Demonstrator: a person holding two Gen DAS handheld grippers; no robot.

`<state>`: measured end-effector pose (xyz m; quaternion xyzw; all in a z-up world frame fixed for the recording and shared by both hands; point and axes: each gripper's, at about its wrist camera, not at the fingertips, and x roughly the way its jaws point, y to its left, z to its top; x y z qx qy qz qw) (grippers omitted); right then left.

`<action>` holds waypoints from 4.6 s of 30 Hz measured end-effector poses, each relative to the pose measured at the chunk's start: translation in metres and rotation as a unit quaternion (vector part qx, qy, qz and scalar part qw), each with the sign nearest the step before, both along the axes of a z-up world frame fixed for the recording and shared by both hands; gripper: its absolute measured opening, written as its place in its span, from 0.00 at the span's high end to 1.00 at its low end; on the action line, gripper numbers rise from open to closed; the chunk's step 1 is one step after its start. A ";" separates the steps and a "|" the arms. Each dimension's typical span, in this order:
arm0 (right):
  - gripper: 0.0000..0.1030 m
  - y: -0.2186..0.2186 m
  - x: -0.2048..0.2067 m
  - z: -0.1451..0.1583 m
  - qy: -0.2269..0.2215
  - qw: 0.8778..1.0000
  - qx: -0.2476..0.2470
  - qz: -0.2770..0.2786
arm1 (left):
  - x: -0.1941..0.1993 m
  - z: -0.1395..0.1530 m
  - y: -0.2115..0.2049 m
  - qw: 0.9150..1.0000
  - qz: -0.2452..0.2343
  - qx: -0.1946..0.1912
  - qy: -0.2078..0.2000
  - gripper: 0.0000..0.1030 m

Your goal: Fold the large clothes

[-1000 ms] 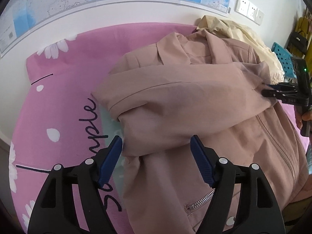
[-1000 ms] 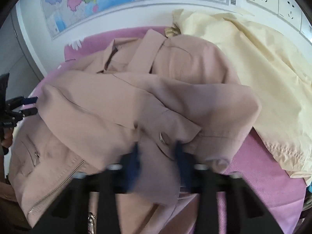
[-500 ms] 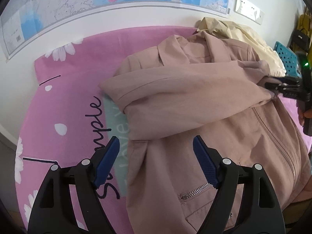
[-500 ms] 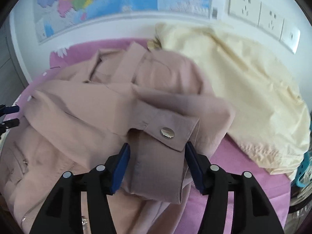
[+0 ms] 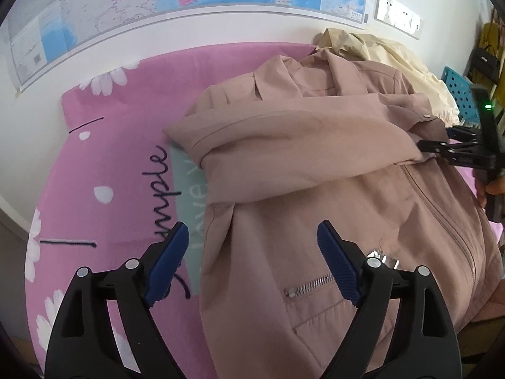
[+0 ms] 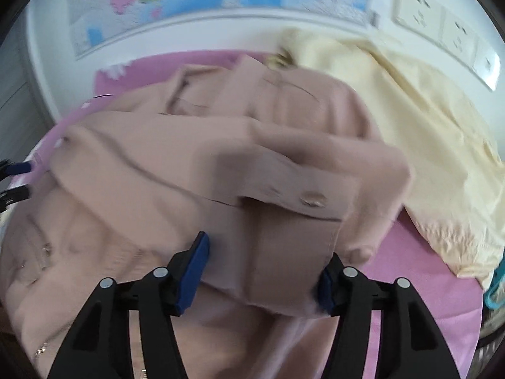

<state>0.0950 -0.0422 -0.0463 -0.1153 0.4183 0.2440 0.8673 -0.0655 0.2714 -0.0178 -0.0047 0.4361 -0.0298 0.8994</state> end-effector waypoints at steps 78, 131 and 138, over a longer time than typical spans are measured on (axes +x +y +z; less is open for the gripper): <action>0.11 -0.085 -0.178 -0.035 0.187 0.932 0.294 0.102 | -0.129 -0.040 -0.047 0.980 -0.041 -0.180 0.072 0.05; 0.93 -0.093 -0.208 0.003 0.135 0.910 0.375 0.115 | -0.149 -0.004 0.000 0.967 0.002 -0.255 -0.018 0.95; 0.93 -0.105 -0.225 0.046 0.089 0.890 0.420 0.154 | -0.169 0.045 0.002 0.962 -0.024 -0.261 -0.078 0.95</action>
